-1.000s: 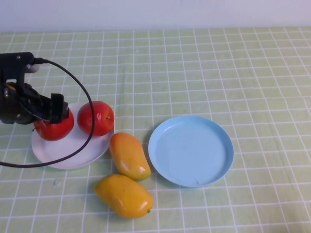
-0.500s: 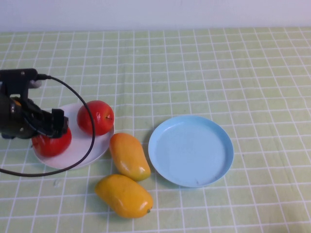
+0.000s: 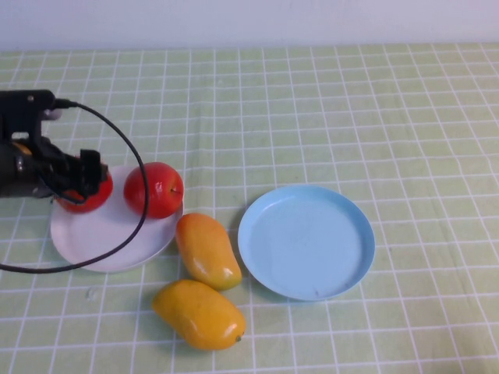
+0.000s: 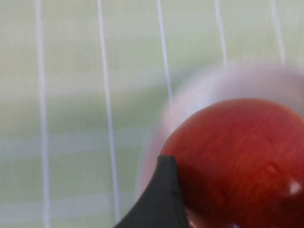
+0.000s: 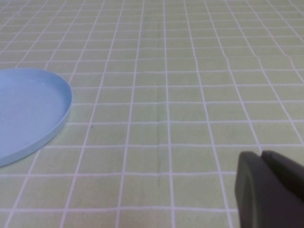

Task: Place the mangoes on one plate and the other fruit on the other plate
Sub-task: Put one type of fruit in the left plate, then put another type of fruit in the right plate

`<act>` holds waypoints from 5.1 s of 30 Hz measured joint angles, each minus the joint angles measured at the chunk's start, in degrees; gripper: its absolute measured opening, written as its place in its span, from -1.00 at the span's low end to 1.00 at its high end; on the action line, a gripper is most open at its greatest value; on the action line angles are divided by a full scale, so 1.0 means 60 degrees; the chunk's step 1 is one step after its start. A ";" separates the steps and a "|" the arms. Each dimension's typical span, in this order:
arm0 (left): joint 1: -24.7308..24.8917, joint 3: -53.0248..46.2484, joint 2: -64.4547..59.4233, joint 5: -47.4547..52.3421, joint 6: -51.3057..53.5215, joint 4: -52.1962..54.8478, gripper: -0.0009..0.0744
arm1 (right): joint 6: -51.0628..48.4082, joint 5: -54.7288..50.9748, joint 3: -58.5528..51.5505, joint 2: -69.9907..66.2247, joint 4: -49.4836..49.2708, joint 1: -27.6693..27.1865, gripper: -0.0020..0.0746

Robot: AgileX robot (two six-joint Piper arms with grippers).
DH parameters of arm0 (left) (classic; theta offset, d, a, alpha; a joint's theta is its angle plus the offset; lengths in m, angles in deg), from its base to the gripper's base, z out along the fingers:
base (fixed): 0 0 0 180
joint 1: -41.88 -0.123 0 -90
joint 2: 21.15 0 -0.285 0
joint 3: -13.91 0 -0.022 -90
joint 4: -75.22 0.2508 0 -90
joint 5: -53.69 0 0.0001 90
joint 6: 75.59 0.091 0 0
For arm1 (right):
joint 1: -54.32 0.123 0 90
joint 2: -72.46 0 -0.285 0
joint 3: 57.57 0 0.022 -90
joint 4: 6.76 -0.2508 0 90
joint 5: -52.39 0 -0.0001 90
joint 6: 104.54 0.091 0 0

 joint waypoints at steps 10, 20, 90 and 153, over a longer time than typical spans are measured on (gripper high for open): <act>0.0272 0.0155 0.0142 -0.0224 0.0269 -0.0392 0.62 | 0.0000 0.0000 0.0000 0.0000 -0.0020 0.0000 -0.99; 0.0245 0.0155 -0.0106 0.0308 0.0262 -0.0419 0.61 | 0.0000 0.0000 0.0000 0.0000 -0.0036 0.0000 -0.99; 0.0940 -0.6169 1.1943 0.1002 -0.0823 0.0455 -0.98 | 0.0000 0.0000 0.0000 0.0000 -0.0069 0.0000 -0.99; 0.0212 -0.9563 1.5380 0.0856 -0.0624 0.1266 -0.98 | 0.0000 0.2199 -0.0014 0.0000 -0.5845 0.0000 -0.99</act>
